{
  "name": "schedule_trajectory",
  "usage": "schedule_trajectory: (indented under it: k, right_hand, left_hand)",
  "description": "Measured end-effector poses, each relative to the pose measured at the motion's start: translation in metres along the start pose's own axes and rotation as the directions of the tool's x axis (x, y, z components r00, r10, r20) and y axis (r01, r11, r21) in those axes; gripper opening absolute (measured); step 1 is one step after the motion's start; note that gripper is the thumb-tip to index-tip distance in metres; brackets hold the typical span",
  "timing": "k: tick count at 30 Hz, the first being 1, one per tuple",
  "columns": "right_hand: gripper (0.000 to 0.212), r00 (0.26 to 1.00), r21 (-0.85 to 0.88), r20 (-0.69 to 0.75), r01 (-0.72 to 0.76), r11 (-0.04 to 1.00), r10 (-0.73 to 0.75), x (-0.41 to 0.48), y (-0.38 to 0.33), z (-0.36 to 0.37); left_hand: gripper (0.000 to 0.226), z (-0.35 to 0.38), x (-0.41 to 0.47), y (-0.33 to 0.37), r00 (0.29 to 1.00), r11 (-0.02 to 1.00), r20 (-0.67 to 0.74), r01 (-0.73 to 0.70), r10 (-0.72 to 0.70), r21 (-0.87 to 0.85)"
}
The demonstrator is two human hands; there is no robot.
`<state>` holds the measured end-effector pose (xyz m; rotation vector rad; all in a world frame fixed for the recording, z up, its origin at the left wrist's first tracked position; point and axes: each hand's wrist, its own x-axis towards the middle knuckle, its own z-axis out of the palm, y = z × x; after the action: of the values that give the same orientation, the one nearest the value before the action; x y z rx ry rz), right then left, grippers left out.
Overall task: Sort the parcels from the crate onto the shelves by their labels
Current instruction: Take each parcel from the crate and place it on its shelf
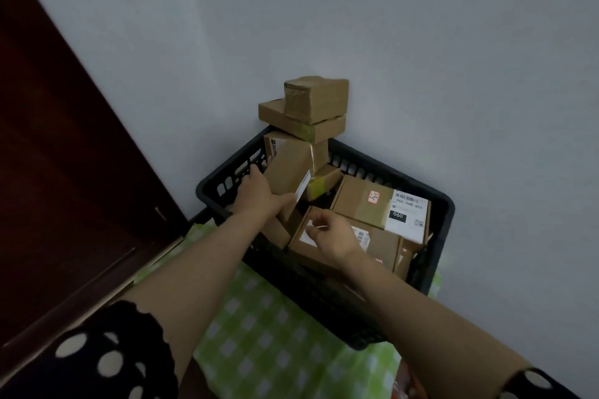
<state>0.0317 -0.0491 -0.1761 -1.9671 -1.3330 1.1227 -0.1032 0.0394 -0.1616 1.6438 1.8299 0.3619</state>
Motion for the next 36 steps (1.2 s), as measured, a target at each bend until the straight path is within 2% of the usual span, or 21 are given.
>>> schedule_trajectory:
  k: [4, 5, 7, 8, 10, 12, 14, 16, 18, 19, 21, 23, 25, 28, 31, 34, 36]
  right_hand:
    - [0.031, 1.0, 0.037, 0.03, 0.01, 0.999, -0.011, 0.015, 0.01, -0.004]
    - [0.031, 0.999, 0.05, 0.035, 0.01, 0.999, -0.012, 0.017, 0.013, -0.007]
    - [0.032, 1.0, 0.13, 0.03, -0.004, 0.991, 0.0, 0.021, 0.014, -0.016]
    - [0.035, 1.0, 0.212, 0.025, -0.022, 0.977, 0.017, 0.023, 0.012, -0.021]
    - [0.044, 0.998, 0.378, 0.041, -0.056, 0.924, 0.044, 0.025, 0.002, -0.03]
    - [0.054, 0.989, 0.52, 0.148, -0.072, 0.851, -0.007, 0.024, -0.014, -0.034]
    - [0.061, 0.951, 0.589, 0.295, -0.109, 0.801, -0.088, 0.019, -0.033, -0.029]
    - [0.06, 0.917, 0.587, 0.373, -0.114, 0.802, -0.143, 0.012, -0.049, -0.019]
    - [0.069, 0.912, 0.545, 0.391, -0.119, 0.83, -0.126, 0.004, -0.062, -0.008]
    - [0.072, 0.902, 0.525, 0.414, -0.129, 0.841, -0.12, -0.001, -0.066, -0.003]
    - [0.061, 0.869, 0.505, 0.472, -0.125, 0.854, -0.151, -0.01, -0.073, 0.01]
    - [0.056, 0.868, 0.493, 0.448, -0.038, 0.869, -0.216, -0.024, -0.081, 0.02]
    - [0.061, 0.884, 0.352, 0.292, 0.256, 0.9, -0.366, -0.036, -0.092, 0.025]
    - [0.065, 0.768, 0.049, 0.165, 0.621, 0.783, -0.619, -0.051, -0.107, 0.028]
    - [0.059, 0.596, -0.166, 0.145, 0.801, 0.575, -0.789, -0.068, -0.115, 0.039]
    - [0.056, 0.451, -0.262, 0.112, 0.873, 0.412, -0.885, -0.089, -0.12, 0.052]
    - [0.059, 0.338, -0.225, 0.108, 0.924, 0.308, -0.935, -0.097, -0.12, 0.06]
  left_hand:
    - [0.068, 0.002, 0.006, 0.007, 1.0, 1.0, -0.011, 0.024, -0.024, 0.02]
    - [0.065, -0.002, 0.004, 0.009, 1.0, 0.999, -0.014, 0.024, -0.025, -0.042]
    - [0.069, -0.013, -0.001, 0.009, 0.998, 0.96, -0.002, 0.055, -0.057, -0.274]
    - [0.073, -0.021, -0.005, 0.007, 0.996, 0.904, 0.031, 0.09, -0.085, -0.419]
    - [0.077, -0.036, -0.015, -0.001, 0.986, 0.723, 0.109, 0.169, -0.129, -0.67]
    - [0.069, -0.049, -0.033, -0.009, 0.976, 0.551, 0.159, 0.214, -0.147, -0.806]
    - [0.057, -0.059, -0.054, -0.016, 0.974, 0.442, 0.183, 0.224, -0.133, -0.869]
    - [0.046, -0.067, -0.076, -0.027, 0.975, 0.357, 0.171, 0.212, -0.143, -0.91]
    - [0.042, -0.076, -0.097, -0.04, 0.973, 0.301, 0.154, 0.2, -0.171, -0.932]
    - [0.039, -0.08, -0.109, -0.046, 0.972, 0.299, 0.152, 0.202, -0.18, -0.933]
    - [0.039, -0.089, -0.129, -0.057, 0.969, 0.32, 0.157, 0.211, -0.189, -0.924]
    - [0.05, -0.1, -0.145, -0.068, 0.96, 0.359, 0.136, 0.219, -0.244, -0.907]
    - [0.062, -0.119, -0.16, -0.075, 0.934, 0.342, 0.119, 0.239, -0.336, -0.909]
    - [0.082, -0.152, -0.185, -0.078, 0.897, 0.199, 0.194, 0.29, -0.396, -0.936]
    - [0.097, -0.173, -0.207, -0.084, 0.894, 0.197, 0.234, 0.326, -0.383, -0.924]
    - [0.075, -0.182, -0.226, -0.094, 0.894, 0.213, 0.201, 0.304, -0.402, -0.928]
    - [0.062, -0.185, -0.238, -0.104, 0.897, 0.209, 0.161, 0.265, -0.412, -0.941]
